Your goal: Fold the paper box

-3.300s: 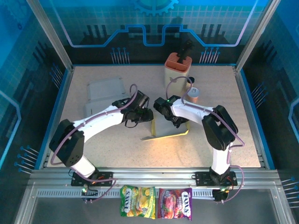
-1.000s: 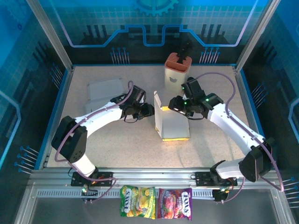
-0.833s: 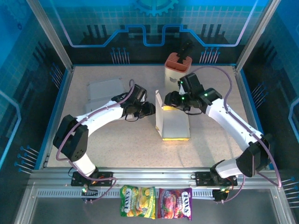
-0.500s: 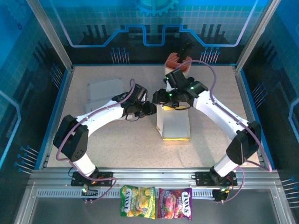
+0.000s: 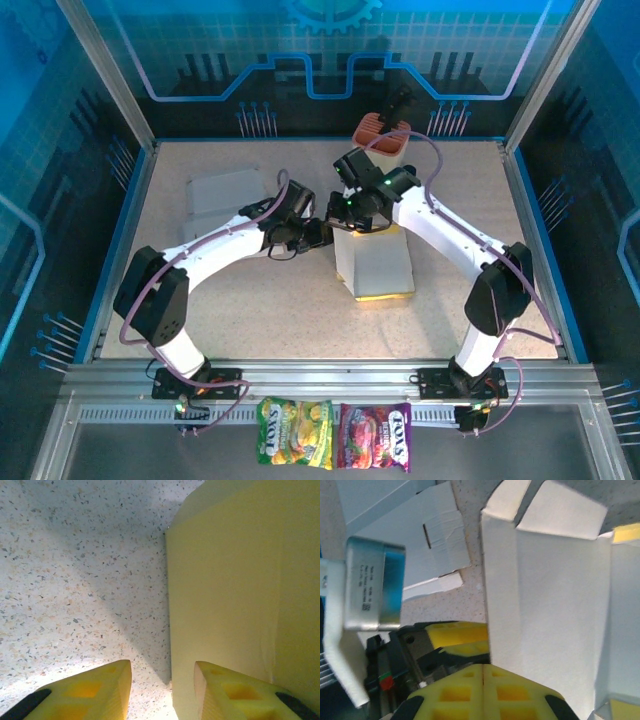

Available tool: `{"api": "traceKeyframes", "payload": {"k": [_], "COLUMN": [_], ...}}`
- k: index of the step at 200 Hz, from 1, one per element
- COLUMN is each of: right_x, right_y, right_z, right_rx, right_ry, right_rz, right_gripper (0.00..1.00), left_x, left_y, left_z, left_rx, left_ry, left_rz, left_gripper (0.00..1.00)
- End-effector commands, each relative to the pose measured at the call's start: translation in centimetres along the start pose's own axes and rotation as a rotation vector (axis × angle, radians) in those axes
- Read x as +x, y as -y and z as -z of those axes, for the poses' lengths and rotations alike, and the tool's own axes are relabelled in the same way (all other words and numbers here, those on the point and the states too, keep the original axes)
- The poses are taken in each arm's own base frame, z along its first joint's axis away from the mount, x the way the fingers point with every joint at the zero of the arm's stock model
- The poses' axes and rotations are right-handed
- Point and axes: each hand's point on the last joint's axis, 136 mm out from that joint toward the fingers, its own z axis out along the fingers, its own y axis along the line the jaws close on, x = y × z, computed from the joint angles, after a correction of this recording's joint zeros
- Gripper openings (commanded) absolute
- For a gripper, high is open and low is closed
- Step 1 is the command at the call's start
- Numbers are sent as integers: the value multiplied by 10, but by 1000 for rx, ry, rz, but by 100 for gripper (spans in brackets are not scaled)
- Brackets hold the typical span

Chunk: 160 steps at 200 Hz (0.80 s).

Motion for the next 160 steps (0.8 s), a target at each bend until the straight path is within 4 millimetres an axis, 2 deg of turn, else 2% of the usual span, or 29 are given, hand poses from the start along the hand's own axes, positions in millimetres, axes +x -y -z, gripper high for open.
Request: {"api": "traceKeyframes", "payload": {"k": [1, 36, 53, 90, 95, 127, 138, 160], "right_x": [-9, -31, -37, -42, -41, -42, -42, -32], "right_y": [6, 19, 19, 22, 26, 69, 92, 160], "right_z": [22, 54, 57, 60, 61, 64, 60, 53], "right_rx": [35, 53, 42, 94, 113, 215, 229, 330], "right_ry": [111, 293, 325, 336, 335, 341, 304, 224], "right_rz": [-104, -323, -391, -360, -347, -225, -163, -134], "right_gripper": [0, 0, 0, 0, 4, 32, 33, 34], "left_x": [-3, -3, 0, 15, 15, 12, 10, 12], "left_y": [3, -4, -4, 3, 3, 7, 11, 13], "left_z": [23, 47, 57, 48, 47, 52, 53, 54], "left_rx": [-16, -62, -52, 16, 19, 37, 47, 53], "left_ry": [42, 95, 103, 22, 23, 48, 43, 23], "left_rz": [-51, -82, -103, -96, -89, -73, -71, -41], "left_gripper": [40, 44, 44, 43, 43, 43, 43, 44]}}
